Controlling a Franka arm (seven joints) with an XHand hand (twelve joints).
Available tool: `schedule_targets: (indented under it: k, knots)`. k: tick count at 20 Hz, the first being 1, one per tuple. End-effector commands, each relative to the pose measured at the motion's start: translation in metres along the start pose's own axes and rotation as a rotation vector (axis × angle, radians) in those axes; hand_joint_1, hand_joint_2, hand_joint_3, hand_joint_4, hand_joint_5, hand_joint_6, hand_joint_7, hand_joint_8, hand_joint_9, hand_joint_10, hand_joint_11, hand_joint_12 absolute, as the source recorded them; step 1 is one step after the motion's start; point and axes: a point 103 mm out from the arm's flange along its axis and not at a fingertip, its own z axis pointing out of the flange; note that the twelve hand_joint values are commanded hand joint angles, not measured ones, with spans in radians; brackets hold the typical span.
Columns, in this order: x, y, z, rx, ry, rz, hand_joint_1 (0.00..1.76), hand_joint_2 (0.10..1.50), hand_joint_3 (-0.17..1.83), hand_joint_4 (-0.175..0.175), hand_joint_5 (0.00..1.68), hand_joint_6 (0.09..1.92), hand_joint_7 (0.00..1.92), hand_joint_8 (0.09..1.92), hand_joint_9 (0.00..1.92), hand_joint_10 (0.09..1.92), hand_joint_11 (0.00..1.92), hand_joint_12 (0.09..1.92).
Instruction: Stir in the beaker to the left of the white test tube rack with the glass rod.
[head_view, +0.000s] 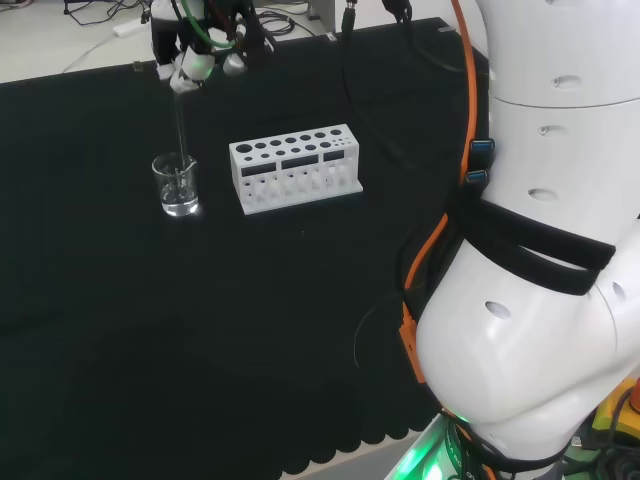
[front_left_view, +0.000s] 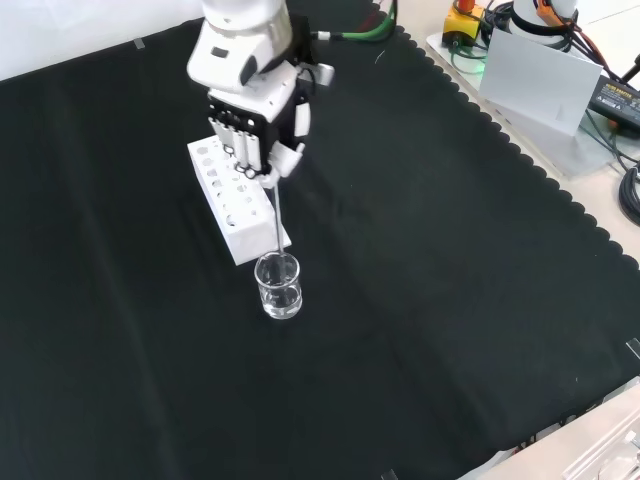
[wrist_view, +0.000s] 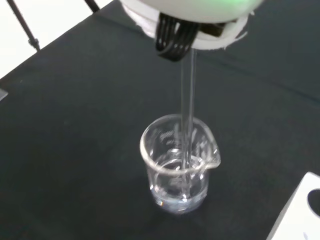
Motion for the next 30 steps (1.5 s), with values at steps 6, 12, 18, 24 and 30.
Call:
schedule_targets:
  k: [6, 12, 18, 24, 30]
  knots:
    - [0.027, 0.01, -0.002, -0.026, -0.012, -0.049, 1.32, 0.68, 0.66, -0.175, 1.31, 0.32, 1.21, 1.06, 1.58, 0.92, 1.56, 0.89]
    - [0.027, 0.043, -0.011, 0.002, -0.03, -0.058, 1.32, 0.68, 0.66, -0.175, 1.31, 0.31, 1.21, 1.06, 1.58, 0.92, 1.56, 0.89]
    - [0.011, 0.047, -0.013, -0.024, -0.041, -0.054, 1.31, 0.71, 0.61, -0.175, 1.3, 0.3, 1.2, 1.06, 1.58, 0.92, 1.57, 0.9]
    - [0.001, 0.042, -0.018, -0.008, -0.155, 0.064, 1.31, 0.74, 0.57, -0.175, 1.28, 0.32, 1.2, 1.06, 1.57, 0.93, 1.58, 0.9]
    - [0.0, 0.032, -0.018, -0.005, -0.134, 0.111, 1.31, 0.75, 0.55, -0.175, 1.27, 0.34, 1.19, 1.06, 1.57, 0.94, 1.58, 0.91]
